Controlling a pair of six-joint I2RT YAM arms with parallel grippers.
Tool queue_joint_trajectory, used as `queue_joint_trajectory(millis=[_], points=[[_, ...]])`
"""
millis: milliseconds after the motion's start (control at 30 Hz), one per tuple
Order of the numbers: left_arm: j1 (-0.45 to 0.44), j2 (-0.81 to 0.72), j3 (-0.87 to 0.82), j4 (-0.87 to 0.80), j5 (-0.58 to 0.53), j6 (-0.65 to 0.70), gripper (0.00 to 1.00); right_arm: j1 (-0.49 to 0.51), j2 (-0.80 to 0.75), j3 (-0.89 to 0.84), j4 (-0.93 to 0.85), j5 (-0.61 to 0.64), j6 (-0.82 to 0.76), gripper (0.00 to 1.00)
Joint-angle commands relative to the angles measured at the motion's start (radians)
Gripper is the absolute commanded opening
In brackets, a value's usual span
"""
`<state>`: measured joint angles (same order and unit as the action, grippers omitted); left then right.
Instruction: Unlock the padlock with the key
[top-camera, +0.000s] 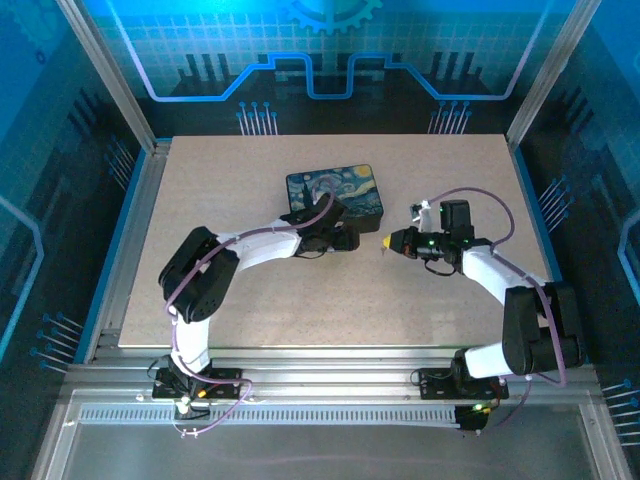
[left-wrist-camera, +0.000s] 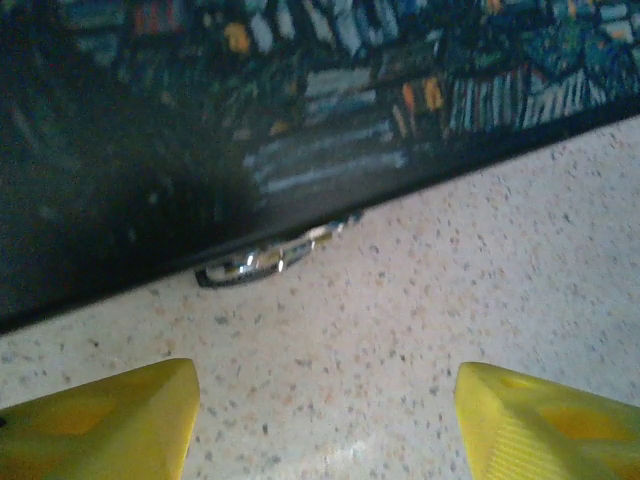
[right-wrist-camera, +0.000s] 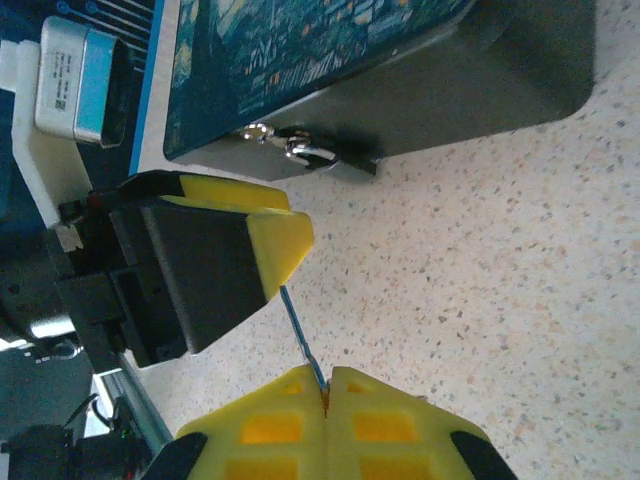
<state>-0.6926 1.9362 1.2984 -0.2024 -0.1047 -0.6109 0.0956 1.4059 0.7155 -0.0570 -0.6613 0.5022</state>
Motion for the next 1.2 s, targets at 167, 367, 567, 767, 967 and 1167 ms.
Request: queue_joint_trajectory(millis=[167, 367, 567, 767, 967, 1167], points=[[-0.040, 0.094, 0.102, -0.069, -0.223, -0.070, 0.67, -0.045, -0.061, 0.018, -0.027, 0.025, 0.029, 0.00], [-0.046, 0.127, 0.108, -0.077, -0.295, -0.099, 0.66, -0.065, -0.076, 0.013, -0.025, 0.002, 0.027, 0.00], [-0.048, 0.159, 0.121, -0.048, -0.315, -0.104, 0.61, -0.066, -0.071, 0.015, -0.017, -0.011, 0.029, 0.00], [-0.051, 0.173, 0.143, -0.038, -0.352, -0.107, 0.57, -0.066, -0.067, 0.016, -0.012, -0.022, 0.030, 0.00], [-0.059, 0.200, 0.174, -0.040, -0.357, -0.110, 0.53, -0.062, -0.067, 0.010, -0.003, -0.029, 0.036, 0.00], [-0.076, 0.205, 0.196, -0.059, -0.383, -0.110, 0.55, -0.059, -0.068, 0.004, -0.001, -0.034, 0.033, 0.00]])
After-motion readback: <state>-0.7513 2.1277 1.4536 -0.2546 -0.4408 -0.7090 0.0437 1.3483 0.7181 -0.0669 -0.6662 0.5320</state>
